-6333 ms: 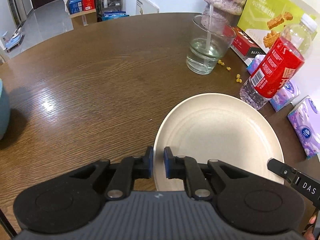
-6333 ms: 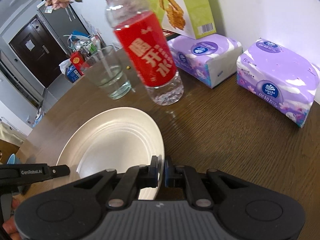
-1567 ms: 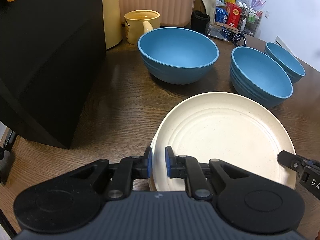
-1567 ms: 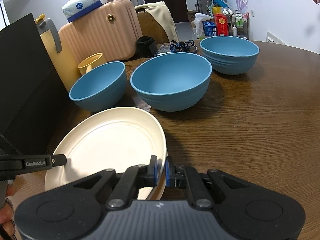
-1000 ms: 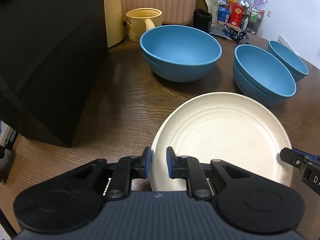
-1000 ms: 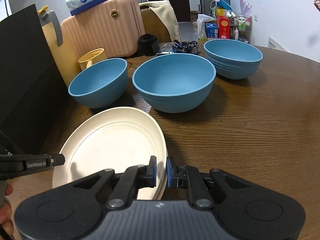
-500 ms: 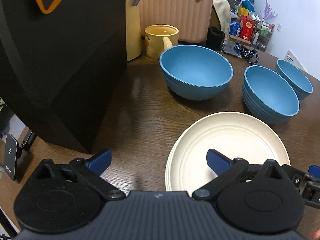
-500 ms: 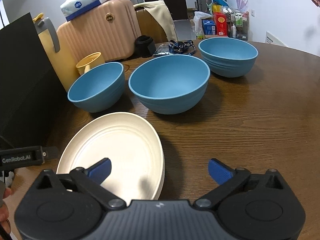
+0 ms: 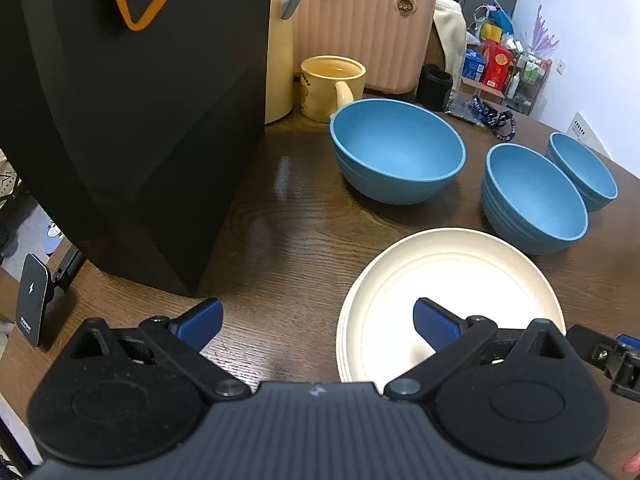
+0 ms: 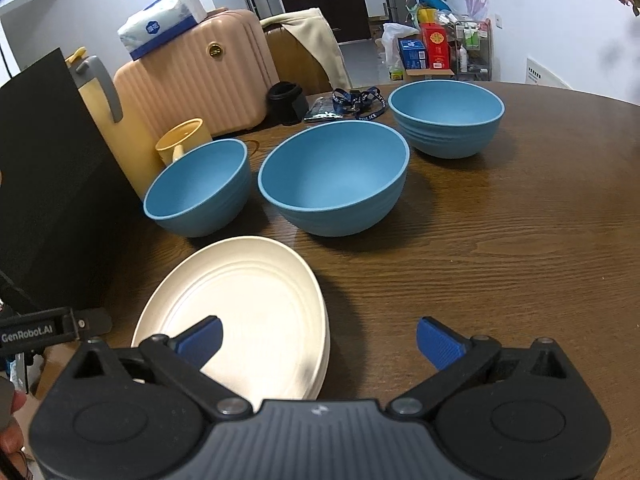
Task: Organize plates and bowls
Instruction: 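Withdraw both open tools from the stacked plates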
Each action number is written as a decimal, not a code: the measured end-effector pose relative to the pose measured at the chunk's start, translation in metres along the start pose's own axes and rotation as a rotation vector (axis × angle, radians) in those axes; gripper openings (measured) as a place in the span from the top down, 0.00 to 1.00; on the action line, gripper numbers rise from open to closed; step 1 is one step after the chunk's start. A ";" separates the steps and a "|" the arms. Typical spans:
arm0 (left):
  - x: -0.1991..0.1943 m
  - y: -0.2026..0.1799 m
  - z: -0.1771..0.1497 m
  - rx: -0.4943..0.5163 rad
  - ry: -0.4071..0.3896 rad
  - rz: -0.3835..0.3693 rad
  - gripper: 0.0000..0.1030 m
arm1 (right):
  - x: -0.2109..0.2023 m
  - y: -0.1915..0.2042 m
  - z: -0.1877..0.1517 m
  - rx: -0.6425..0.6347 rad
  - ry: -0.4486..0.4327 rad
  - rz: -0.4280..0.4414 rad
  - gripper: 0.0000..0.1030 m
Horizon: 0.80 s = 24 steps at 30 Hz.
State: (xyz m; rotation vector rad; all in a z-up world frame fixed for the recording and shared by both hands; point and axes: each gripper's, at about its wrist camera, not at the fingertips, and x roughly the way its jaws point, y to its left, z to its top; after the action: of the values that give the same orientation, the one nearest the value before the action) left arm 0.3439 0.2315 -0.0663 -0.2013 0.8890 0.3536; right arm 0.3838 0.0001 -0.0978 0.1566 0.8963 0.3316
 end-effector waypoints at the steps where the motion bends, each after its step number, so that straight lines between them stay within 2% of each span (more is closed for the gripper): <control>1: -0.002 0.000 -0.001 0.000 -0.002 -0.003 0.00 | -0.001 0.001 0.000 0.000 -0.001 0.002 0.00; 12: -0.021 -0.002 0.002 0.001 -0.029 -0.038 0.00 | -0.022 0.002 -0.003 0.013 -0.023 0.009 0.00; 24: -0.039 -0.012 0.002 0.058 -0.045 -0.070 0.00 | -0.046 -0.002 -0.011 0.037 -0.036 0.011 0.00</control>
State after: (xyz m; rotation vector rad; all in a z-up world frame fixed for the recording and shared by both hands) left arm 0.3275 0.2121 -0.0340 -0.1698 0.8442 0.2660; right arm 0.3493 -0.0178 -0.0714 0.2016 0.8666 0.3213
